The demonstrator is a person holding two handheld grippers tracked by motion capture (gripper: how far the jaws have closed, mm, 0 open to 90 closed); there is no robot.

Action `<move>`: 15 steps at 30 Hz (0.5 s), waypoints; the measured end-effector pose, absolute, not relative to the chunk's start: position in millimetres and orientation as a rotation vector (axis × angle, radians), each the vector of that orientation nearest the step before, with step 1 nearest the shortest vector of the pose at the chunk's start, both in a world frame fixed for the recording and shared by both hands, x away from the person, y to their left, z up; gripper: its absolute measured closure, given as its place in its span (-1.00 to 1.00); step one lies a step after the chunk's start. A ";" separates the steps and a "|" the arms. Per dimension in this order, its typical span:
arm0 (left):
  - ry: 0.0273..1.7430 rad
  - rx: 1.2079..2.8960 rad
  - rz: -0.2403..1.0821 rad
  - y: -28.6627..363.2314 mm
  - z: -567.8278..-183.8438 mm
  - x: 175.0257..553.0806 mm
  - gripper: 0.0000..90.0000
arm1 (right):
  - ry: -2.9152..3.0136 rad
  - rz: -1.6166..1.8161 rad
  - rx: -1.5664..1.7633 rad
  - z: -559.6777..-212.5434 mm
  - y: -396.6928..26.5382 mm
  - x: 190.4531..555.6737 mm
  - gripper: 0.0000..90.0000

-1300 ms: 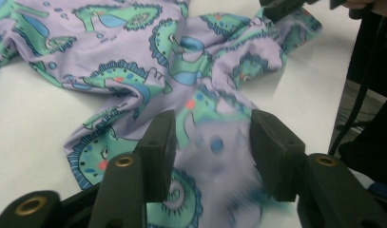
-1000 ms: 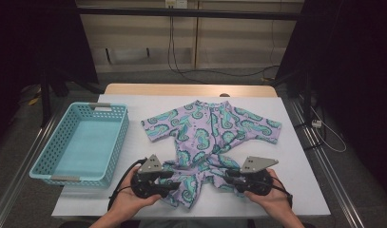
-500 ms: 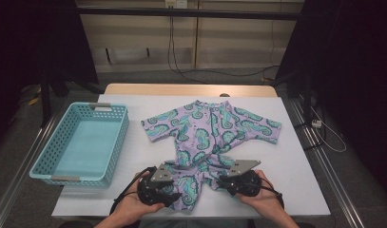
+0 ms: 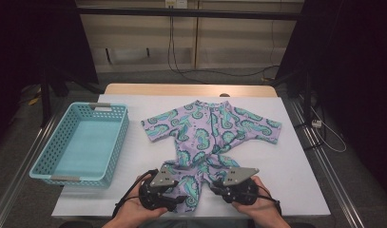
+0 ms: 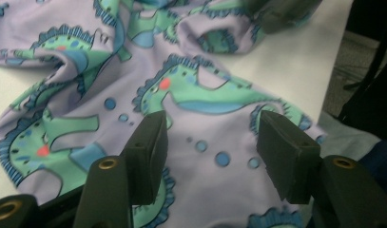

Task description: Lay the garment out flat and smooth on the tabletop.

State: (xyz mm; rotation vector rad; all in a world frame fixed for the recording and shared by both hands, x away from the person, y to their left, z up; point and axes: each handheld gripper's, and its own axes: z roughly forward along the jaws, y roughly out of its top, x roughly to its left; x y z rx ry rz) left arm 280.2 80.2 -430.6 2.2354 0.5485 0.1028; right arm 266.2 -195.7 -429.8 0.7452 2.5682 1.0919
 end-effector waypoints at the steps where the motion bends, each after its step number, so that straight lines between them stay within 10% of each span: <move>1: 0.544 2.230 0.095 79.3 -430.1 279.4 0.00 | 2.531 1.095 0.778 -429.5 -200.3 270.9 0.58; 10: 0.476 2.267 0.024 60.4 -442.8 273.4 0.25 | 2.547 1.044 0.829 -441.6 -199.7 292.1 0.34; 15: 0.477 2.298 0.035 54.3 -450.7 273.5 0.07 | 2.608 1.005 0.808 -448.2 -192.6 290.3 0.80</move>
